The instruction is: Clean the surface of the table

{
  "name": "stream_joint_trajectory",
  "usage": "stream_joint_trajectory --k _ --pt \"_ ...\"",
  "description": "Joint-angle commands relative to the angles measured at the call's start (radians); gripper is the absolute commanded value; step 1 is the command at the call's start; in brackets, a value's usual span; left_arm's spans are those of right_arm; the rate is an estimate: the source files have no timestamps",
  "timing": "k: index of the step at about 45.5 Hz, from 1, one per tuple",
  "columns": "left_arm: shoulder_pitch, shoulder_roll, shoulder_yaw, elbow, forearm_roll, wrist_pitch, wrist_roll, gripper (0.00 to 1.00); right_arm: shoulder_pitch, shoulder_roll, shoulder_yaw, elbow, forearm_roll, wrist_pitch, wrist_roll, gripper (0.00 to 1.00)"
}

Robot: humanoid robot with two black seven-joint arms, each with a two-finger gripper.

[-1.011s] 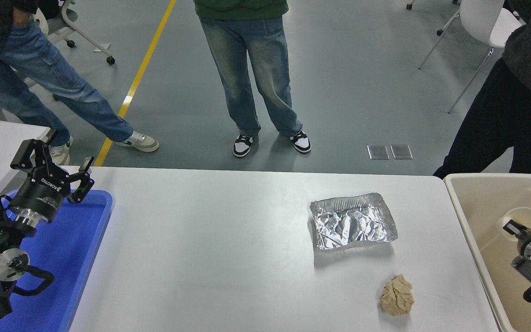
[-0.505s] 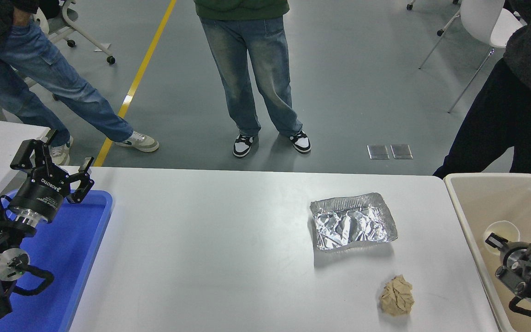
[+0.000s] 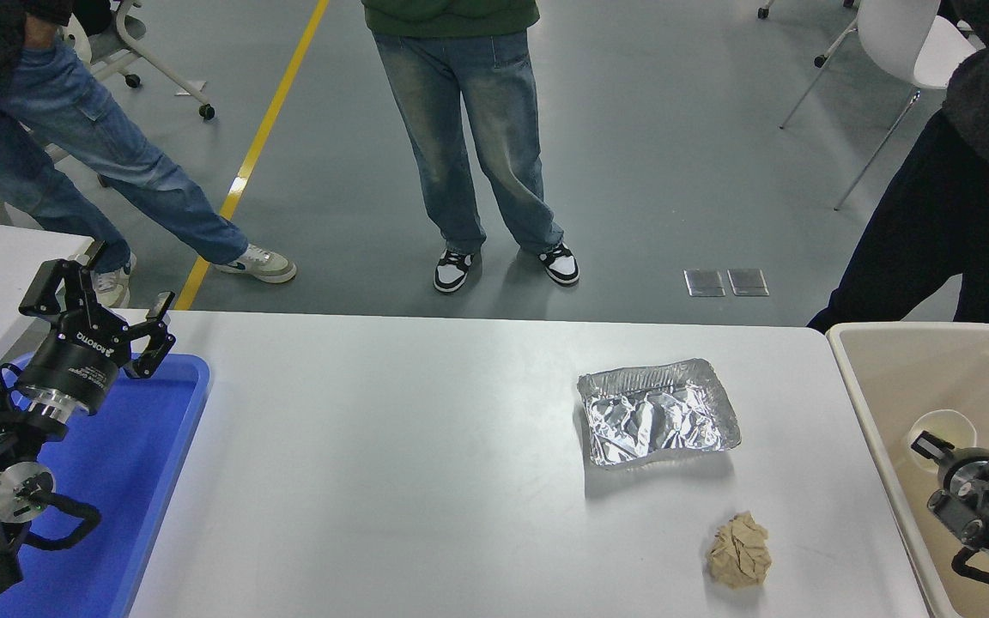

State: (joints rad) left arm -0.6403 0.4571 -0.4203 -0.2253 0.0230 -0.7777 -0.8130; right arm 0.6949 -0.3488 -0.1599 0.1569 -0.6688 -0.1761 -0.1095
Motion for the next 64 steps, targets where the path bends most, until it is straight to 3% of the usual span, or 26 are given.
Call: stream_joint_trajectory --k 1,19,29,36,53,64 --pt "-0.001 0.0 0.0 0.0 0.0 0.0 0.0 1.0 0.017 -0.004 0.0 -0.002 0.066 0.004 -0.009 1.0" --pt "-0.001 0.0 0.0 0.0 0.0 0.0 0.0 1.0 0.046 -0.048 0.023 0.042 0.1 0.032 -0.009 1.0" --pt "0.001 0.0 0.0 0.0 0.0 0.0 0.0 1.0 0.146 -0.275 0.082 0.364 0.278 0.058 -0.007 1.0" --pt "-0.001 0.0 0.0 0.0 0.0 0.0 0.0 1.0 0.172 -0.377 0.186 0.539 0.296 0.06 0.001 1.0" --pt "-0.001 0.0 0.0 0.0 0.0 0.0 0.0 1.0 0.172 -0.466 0.387 0.825 0.296 0.063 0.01 1.0" --pt "-0.001 0.0 0.0 0.0 0.0 0.0 0.0 1.0 0.153 -0.473 0.505 1.018 0.296 0.046 0.076 1.0"
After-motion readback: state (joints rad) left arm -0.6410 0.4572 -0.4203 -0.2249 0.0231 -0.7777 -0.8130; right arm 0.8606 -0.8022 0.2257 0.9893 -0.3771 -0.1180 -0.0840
